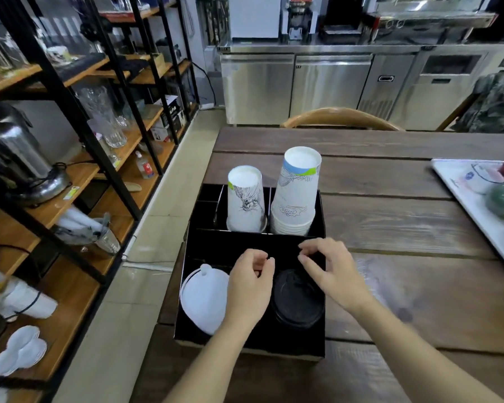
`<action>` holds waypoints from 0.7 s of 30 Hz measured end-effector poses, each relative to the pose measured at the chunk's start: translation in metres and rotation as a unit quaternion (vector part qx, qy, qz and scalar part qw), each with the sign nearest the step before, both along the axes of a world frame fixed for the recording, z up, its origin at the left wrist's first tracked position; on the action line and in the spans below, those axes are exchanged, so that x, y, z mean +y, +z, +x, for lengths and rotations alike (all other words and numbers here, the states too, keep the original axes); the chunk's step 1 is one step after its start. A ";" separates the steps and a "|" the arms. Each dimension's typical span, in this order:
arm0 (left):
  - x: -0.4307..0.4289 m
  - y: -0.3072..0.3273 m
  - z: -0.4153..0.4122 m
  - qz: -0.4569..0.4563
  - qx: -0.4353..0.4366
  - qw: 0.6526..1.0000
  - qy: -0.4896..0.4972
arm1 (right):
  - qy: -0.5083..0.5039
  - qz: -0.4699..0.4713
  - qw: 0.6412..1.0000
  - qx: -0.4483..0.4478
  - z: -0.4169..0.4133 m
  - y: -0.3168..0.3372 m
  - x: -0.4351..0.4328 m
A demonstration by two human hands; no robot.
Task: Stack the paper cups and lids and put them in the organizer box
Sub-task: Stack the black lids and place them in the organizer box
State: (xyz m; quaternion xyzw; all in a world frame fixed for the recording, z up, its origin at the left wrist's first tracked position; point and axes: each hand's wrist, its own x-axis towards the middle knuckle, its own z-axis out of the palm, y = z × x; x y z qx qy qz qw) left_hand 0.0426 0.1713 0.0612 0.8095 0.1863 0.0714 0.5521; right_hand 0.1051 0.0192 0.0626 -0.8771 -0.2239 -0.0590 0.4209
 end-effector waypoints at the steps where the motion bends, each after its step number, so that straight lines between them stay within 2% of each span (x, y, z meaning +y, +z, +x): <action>1: -0.002 -0.005 -0.001 0.009 0.029 0.999 -0.016 | 0.016 -0.036 0.999 -0.011 -0.004 -0.004 -0.008; 6: -0.009 -0.013 -0.005 0.052 0.119 0.989 -0.071 | 0.009 -0.151 0.988 -0.035 -0.024 -0.018 -0.023; 10: -0.017 -0.012 -0.012 -0.009 0.158 0.982 -0.100 | -0.025 -0.242 0.967 -0.069 -0.032 -0.020 -0.016; 15: -0.023 -0.006 -0.012 -0.126 0.174 0.975 -0.061 | -0.022 -0.240 0.968 -0.062 -0.036 -0.023 -0.016; 21: -0.023 -0.003 -0.004 -0.110 0.194 0.973 -0.058 | -0.021 -0.288 0.956 -0.043 -0.034 -0.022 -0.013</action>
